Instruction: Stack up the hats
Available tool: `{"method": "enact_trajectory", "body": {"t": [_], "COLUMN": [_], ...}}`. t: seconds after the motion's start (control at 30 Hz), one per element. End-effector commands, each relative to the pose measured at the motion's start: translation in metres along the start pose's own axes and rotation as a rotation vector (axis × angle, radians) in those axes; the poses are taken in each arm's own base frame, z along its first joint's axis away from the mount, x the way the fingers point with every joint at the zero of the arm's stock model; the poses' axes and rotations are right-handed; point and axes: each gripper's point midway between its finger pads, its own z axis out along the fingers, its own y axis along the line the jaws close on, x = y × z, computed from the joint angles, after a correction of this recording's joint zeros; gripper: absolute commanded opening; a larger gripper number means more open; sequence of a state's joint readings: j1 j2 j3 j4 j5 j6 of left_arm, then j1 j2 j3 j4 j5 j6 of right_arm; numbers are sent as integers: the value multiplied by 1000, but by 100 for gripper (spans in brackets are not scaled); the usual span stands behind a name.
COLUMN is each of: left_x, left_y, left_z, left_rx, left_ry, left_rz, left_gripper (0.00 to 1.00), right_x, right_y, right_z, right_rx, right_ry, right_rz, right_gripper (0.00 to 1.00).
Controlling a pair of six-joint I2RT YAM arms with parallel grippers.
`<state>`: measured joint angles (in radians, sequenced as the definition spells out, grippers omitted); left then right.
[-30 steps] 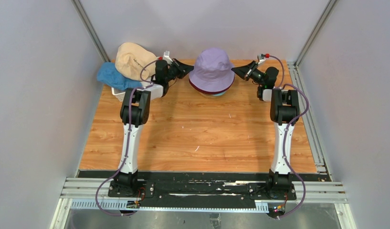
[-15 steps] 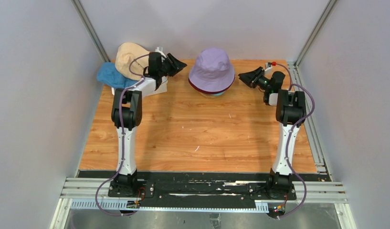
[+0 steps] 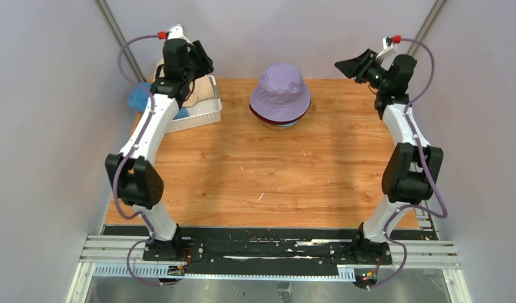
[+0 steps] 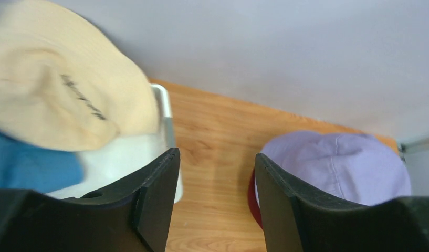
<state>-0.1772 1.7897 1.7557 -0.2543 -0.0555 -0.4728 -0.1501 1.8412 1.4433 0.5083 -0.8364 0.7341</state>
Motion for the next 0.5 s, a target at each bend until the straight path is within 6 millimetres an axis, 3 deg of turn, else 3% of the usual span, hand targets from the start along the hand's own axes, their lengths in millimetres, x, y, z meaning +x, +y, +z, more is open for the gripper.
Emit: {"method": "enact_trajectory", "body": {"t": [0.0, 0.13, 0.27, 0.37, 0.47], "left_x": [-18, -30, -23, -16, -12], "left_y": [66, 108, 147, 172, 197], "left_z": [-42, -55, -62, -72, -85], "left_rx": [-276, -351, -441, -514, -566], "left_ry": [-44, -39, -15, -36, -77], "left_rz": [117, 43, -34, -67, -131], "left_gripper": [60, 62, 62, 62, 62], "right_x": [-11, 1, 28, 49, 70], "right_y": [51, 114, 165, 183, 184], "right_z": [3, 22, 45, 59, 65], "right_rx": [43, -30, -123, -163, -175], "right_ry": [70, 117, 160, 190, 237], "right_rz": [-201, -306, -369, -381, -374], "right_gripper": [51, 53, 55, 55, 55]}}
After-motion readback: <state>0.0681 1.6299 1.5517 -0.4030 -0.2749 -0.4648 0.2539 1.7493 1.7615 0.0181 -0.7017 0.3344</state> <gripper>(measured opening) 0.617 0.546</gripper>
